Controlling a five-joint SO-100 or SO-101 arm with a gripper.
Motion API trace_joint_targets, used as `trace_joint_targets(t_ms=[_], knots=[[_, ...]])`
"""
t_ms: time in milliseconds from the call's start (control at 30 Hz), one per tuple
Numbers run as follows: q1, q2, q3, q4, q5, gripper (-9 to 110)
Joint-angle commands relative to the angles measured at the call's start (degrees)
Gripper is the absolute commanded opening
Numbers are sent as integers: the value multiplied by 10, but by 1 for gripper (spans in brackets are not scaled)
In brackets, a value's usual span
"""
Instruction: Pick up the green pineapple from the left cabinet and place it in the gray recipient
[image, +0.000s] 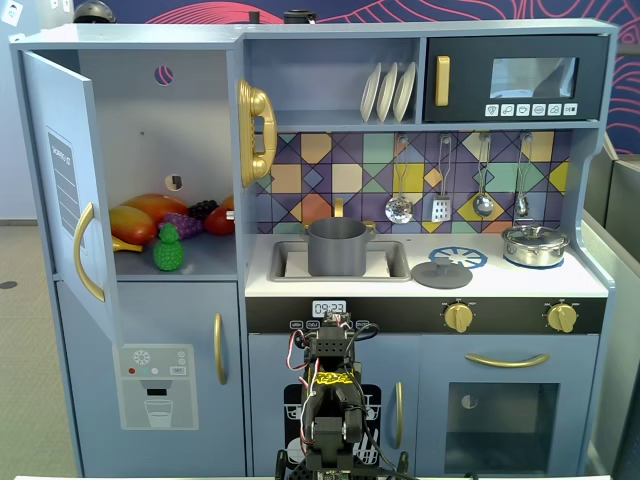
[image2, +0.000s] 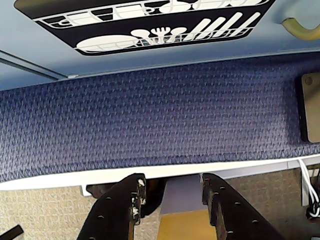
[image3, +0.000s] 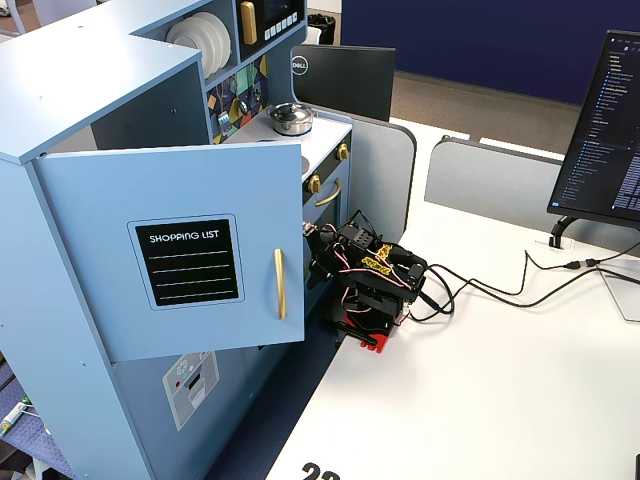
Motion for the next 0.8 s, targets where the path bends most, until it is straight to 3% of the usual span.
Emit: trace_joint_targets(t_ms=[0, 400, 533, 633, 767], knots=[[18, -4, 12, 91, 9, 0], [17, -4, 12, 91, 7, 0], [-61, -5, -3, 62, -13, 0], [-217, -26, -73, -60, 45, 0], [-388, -80, -180, -361, 24, 0]])
